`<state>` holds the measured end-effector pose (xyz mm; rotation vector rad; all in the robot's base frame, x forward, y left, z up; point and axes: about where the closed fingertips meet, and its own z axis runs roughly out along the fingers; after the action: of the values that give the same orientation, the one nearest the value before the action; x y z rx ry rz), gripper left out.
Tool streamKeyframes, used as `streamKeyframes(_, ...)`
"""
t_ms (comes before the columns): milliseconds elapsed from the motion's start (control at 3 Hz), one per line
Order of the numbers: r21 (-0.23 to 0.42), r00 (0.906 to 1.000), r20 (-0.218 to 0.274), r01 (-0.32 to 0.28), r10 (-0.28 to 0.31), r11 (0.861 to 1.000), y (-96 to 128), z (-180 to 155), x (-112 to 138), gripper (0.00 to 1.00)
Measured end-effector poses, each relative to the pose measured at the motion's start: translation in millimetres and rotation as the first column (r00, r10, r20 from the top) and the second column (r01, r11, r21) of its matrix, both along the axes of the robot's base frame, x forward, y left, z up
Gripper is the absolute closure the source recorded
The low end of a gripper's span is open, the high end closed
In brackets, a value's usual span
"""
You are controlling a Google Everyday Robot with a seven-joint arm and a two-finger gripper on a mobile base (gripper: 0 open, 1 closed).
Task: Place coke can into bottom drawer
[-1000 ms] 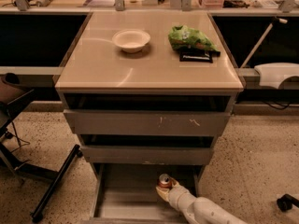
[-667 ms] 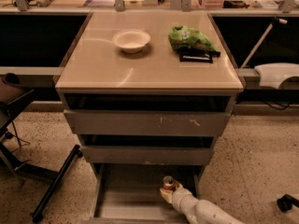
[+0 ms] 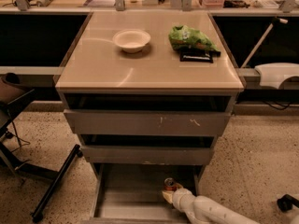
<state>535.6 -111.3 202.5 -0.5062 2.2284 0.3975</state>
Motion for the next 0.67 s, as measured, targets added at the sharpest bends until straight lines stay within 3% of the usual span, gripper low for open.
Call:
streamKeyframes(333,-0.011,0.9989,-0.048,-0.002,0.001,1.000,-3.5,-20.8,0.5,1.00)
streamKeyframes(667,-0.013,0.9988,-0.050,-0.003,0.003,1.000,-3.5,-21.8,0.2,0.81)
